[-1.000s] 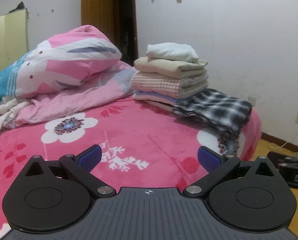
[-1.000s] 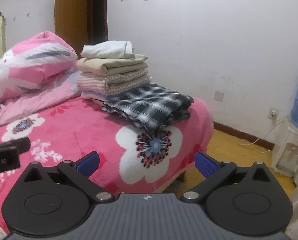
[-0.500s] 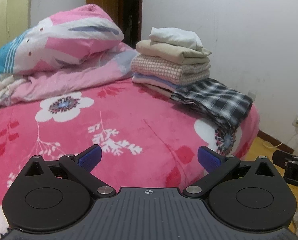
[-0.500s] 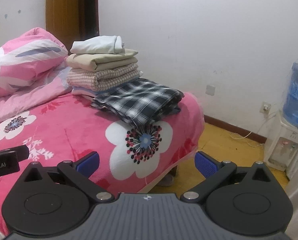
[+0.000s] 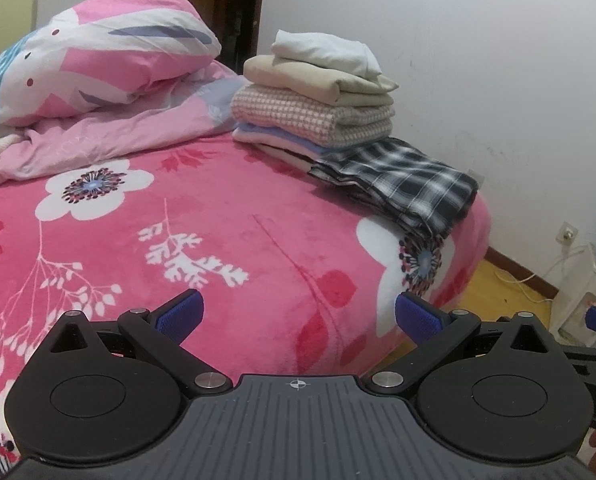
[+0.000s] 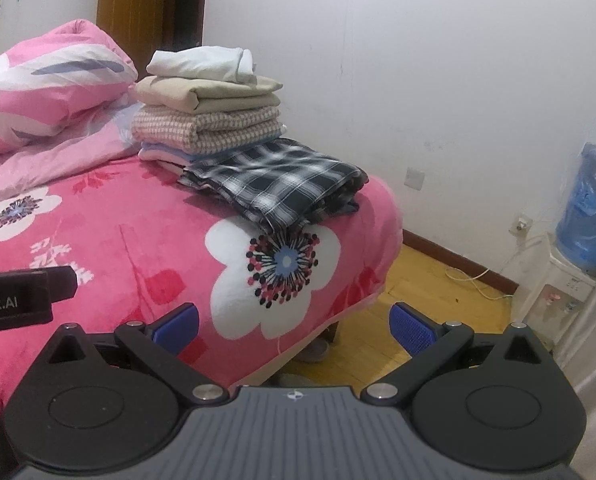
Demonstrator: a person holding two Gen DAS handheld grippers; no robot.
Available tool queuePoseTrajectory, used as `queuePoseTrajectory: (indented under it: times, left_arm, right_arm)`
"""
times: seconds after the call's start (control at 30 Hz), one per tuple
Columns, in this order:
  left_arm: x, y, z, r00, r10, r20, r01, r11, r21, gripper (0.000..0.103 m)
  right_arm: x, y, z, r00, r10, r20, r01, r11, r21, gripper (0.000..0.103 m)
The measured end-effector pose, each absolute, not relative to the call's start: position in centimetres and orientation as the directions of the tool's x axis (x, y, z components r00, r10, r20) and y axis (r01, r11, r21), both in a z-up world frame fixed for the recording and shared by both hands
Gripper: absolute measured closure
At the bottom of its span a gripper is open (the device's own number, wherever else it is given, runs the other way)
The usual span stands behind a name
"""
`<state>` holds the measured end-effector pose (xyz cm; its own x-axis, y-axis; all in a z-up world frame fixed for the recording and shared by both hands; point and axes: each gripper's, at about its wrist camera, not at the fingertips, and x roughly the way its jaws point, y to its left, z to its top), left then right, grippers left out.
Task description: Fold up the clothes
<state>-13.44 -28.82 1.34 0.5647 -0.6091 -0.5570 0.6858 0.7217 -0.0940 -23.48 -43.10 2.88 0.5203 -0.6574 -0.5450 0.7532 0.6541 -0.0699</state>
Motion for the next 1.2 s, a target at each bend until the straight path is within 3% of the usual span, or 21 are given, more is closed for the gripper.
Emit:
queuePoseTrajectory:
  times: [1.2]
  left_arm:
    - [-16.3, -29.8, 0.7, 0.543, -0.635, -0.549, 0.724, 0.685, -0.076, 0.000]
  right_arm:
    - [-25.3, -42.8, 2.5, 0.484, -0.698, -0.527, 0.769, 0.627, -0.124, 0.000]
